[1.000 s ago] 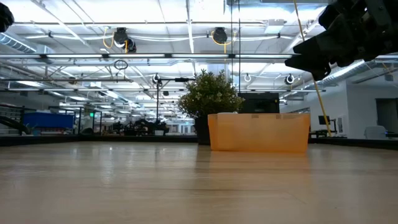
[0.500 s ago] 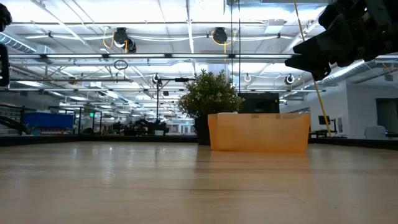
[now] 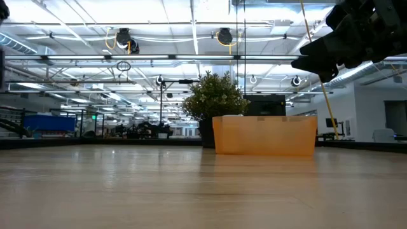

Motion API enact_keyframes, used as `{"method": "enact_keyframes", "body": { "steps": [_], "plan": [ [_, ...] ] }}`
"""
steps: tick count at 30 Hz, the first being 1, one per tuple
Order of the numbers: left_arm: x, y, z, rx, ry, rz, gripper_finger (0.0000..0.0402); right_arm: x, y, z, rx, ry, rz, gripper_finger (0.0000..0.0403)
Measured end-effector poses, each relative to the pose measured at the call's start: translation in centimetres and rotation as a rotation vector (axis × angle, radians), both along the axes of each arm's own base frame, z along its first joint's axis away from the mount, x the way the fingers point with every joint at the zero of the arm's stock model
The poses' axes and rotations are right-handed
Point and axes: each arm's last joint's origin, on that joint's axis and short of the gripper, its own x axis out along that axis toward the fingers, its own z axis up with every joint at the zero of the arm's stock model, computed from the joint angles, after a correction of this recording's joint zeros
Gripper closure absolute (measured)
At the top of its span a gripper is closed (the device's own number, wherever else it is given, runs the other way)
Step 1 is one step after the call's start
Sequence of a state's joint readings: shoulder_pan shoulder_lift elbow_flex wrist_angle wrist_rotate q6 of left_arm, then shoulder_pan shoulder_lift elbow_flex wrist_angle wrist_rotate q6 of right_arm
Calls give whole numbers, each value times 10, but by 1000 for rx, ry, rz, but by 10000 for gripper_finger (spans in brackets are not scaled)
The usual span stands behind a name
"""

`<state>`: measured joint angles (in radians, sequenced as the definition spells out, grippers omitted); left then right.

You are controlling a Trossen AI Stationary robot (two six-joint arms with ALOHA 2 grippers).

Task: Pick and place pill bottles into a basket
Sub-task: Put the white pill bottle into the orange bin

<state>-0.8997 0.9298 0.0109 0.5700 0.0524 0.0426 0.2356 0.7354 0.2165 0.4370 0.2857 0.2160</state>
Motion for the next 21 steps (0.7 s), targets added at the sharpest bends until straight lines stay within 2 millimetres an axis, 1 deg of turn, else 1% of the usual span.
{"method": "enact_keyframes", "body": {
  "steps": [3,7,11,16,19,21],
  "plan": [
    [6,4,-6,28,48,34,55,0,0,0,0,0,0,192],
    [8,3,-7,-1,55,-58,55,0,0,0,0,0,0,192],
    [7,-2,-10,9,35,-128,55,0,0,0,0,0,0,192],
    [14,-3,-18,51,144,-44,55,0,0,0,0,0,0,192],
    [24,-11,-10,3,84,-73,55,0,0,0,0,-1,0,192],
    [26,-13,-10,9,85,-105,55,0,0,0,0,0,0,192]
  ]
}}
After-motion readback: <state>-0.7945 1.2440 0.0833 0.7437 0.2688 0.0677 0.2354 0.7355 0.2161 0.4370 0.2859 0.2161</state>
